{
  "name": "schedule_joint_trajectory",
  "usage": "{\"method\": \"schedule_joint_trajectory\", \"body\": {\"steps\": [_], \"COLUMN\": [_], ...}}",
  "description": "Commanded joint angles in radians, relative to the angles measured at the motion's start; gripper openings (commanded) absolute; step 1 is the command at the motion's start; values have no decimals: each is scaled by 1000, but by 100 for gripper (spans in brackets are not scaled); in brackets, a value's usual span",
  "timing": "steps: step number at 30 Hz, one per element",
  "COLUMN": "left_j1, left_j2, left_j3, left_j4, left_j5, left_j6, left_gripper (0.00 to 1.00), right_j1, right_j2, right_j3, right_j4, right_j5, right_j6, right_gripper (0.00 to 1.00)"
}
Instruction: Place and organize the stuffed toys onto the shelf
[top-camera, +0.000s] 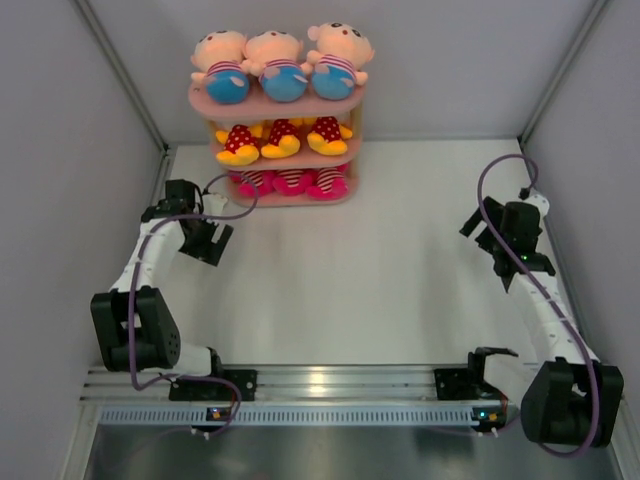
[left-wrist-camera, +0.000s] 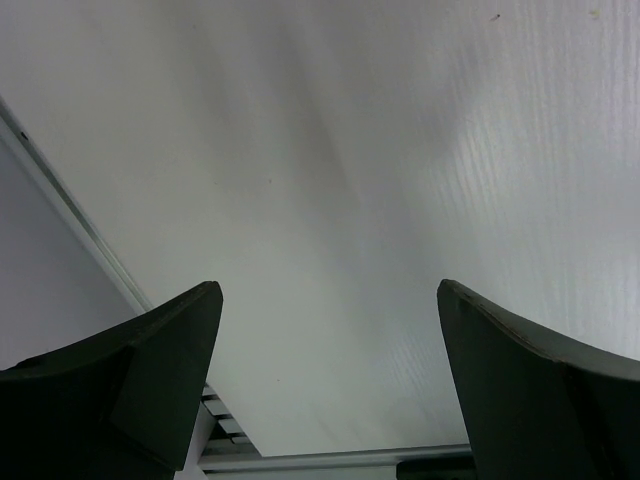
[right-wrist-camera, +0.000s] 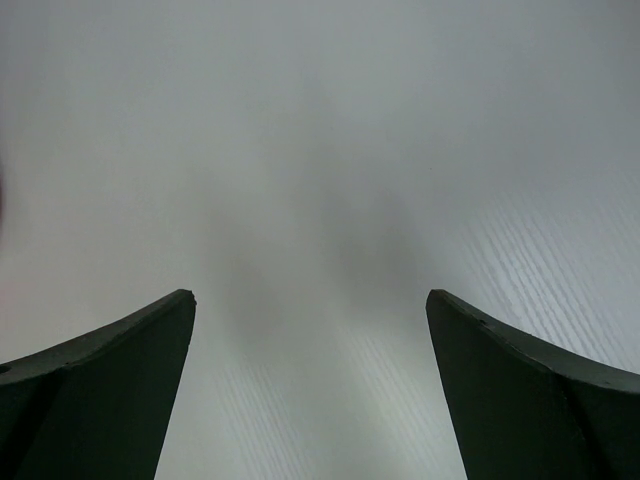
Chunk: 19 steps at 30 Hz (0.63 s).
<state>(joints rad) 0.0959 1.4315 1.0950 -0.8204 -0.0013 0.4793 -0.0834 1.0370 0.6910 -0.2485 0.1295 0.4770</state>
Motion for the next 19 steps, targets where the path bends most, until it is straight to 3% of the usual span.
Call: {"method": "schedule_joint_trajectory", "body": {"steps": [1, 11, 19], "left_j1": [13, 44, 47], "left_j2": [1, -160, -243], "left_j3": [8, -240, -334], "left_j4": [0, 116, 138], "left_j5": [75, 35, 121], "left_j6": [-45, -67, -73], "left_gripper": [94, 94, 95], "right_j1": [-7, -7, -7], "right_j2": [-29, -81, -137], "right_j3": [32, -25, -70], "right_j4": [-20, 2, 37], "right_j5": [-14, -31, -45], "right_j6": [-66, -72, -81], "right_gripper": [100, 99, 99]}}
